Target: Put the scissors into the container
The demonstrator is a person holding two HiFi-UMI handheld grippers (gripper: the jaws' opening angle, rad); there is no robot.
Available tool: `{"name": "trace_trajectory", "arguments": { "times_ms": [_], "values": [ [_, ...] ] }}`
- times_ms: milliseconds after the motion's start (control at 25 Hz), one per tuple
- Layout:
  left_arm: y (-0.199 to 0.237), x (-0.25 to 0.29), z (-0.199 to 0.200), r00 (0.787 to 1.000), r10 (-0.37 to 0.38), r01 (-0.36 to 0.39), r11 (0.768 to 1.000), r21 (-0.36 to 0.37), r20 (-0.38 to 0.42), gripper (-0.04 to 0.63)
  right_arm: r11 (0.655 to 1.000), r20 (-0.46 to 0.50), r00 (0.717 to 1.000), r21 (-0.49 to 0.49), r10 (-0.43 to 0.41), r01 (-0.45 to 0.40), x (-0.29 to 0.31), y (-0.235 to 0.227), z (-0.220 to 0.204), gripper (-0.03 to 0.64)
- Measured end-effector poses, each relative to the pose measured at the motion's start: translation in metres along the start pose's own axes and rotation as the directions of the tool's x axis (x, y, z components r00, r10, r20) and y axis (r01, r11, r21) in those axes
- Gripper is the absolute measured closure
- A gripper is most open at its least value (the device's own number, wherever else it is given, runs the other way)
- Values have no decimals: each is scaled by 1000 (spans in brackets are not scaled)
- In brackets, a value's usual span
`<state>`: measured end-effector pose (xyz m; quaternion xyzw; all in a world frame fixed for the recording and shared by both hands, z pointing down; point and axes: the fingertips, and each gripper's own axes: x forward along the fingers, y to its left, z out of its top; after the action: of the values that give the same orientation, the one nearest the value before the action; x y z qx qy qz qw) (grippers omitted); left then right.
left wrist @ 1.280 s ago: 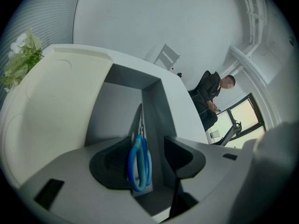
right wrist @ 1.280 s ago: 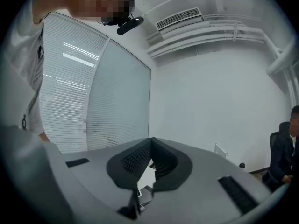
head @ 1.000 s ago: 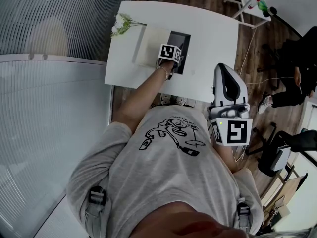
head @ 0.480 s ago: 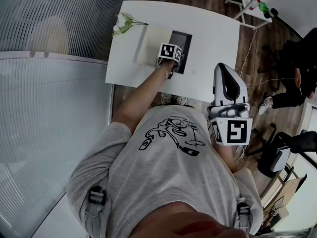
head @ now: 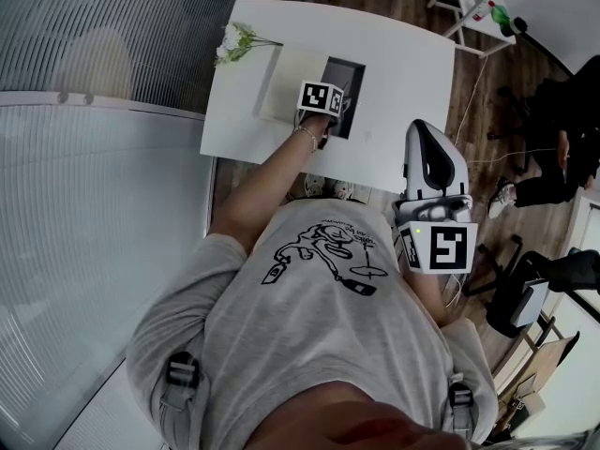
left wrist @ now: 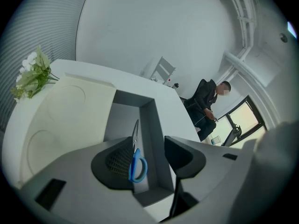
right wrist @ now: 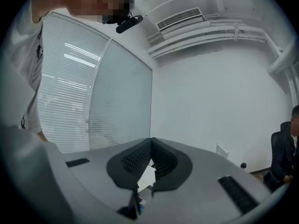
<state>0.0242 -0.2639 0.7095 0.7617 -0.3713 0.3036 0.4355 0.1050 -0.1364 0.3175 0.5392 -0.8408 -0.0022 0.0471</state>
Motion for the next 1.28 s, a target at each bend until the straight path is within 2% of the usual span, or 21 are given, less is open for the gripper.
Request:
{"name": "trace_trajectory", "arguments": {
  "times_ms": [440,800,1080,1280],
  "values": [
    [-31,-45,34,991,-30,19,996,83,134,383,1000,-9,1000,-2,14,-14,3,2,-3,612],
    [-59,-91,55,967,-63,26,988,152,248,383,1000,-15,1000,-5,14,-14,4,0,-4,612],
    [-78,-131,69,934,-78,5,978,207,348,383,1000,-19,1000,-3,24,-24,5,2,-5,612],
    [-99,-163,77,900,-117,13,970,242,419,383,1000,-21,999,-2,29,-29,7,3,-7,612]
  ]
}}
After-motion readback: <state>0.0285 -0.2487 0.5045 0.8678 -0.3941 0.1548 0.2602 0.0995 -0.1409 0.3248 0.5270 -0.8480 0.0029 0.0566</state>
